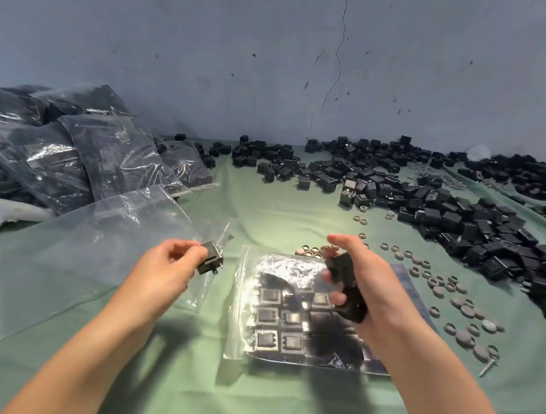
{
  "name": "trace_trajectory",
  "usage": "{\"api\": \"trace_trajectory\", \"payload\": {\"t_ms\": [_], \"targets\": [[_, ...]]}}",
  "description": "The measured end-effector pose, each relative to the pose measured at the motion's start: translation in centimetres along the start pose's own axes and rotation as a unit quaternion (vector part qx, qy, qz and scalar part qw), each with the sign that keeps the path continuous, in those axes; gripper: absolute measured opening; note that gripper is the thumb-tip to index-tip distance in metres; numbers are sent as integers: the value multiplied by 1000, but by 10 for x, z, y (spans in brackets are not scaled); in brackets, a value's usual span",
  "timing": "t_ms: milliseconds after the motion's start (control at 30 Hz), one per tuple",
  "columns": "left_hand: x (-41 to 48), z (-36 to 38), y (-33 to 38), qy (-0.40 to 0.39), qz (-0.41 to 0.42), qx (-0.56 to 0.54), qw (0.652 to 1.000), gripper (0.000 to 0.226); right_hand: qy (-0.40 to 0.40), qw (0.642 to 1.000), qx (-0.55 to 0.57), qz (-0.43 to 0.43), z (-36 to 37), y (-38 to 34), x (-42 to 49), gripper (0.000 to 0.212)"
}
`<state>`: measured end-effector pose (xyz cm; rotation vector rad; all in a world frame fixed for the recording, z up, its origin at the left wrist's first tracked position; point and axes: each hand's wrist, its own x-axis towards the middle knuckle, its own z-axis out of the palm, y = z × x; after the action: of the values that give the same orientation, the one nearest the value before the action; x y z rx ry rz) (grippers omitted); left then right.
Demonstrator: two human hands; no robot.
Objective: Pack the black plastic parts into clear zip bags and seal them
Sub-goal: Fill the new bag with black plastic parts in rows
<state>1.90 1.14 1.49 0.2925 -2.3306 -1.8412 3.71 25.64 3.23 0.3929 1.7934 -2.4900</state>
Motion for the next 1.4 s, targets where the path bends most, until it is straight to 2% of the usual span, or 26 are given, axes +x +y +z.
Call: {"api": "trace_trajectory", "payload": {"t_ms": [100,200,300,400,500,600,667,800,900,967,1067,1200,1400], "targets": [[3,-4,-11,-36,-88,-36,995,15,37,996,72,27,-14,-8,4,23],[-6,8,-12,-78,-139,-100,982,3,48,992,109,40,-22,-12,6,18],[-13,23,-12,-152,-159,-159,962,11,52,990,123,47,-25,-13,7,19],[-23,35,-10,-195,-151,-154,957,13,51,990,124,49,-26,-12,7,19],[-27,44,-11,-180,-135,-149,963,31,54,990,124,50,-26,-12,7,18],[-26,51,-12,-124,-139,-154,970,5,59,990,120,53,-26,-12,8,18],[-24,53,-16,-105,-129,-121,979,2,59,990,119,55,-25,-12,8,17],[-24,54,-21,-113,-121,-36,985,33,62,989,123,54,-25,-12,7,15],[-24,54,-18,-105,-126,-81,983,31,68,988,131,51,-27,-13,7,16],[-24,54,-16,-98,-98,-98,986,27,70,987,133,52,-27,-13,8,17],[-28,57,-15,-106,-60,-91,988,12,69,987,132,54,-26,-12,8,15],[-29,59,-17,-122,-73,-43,989,21,69,988,126,51,-23,-11,7,13],[-32,59,-13,-172,-83,-66,979,17,51,988,134,60,-20,-10,4,8]]}}
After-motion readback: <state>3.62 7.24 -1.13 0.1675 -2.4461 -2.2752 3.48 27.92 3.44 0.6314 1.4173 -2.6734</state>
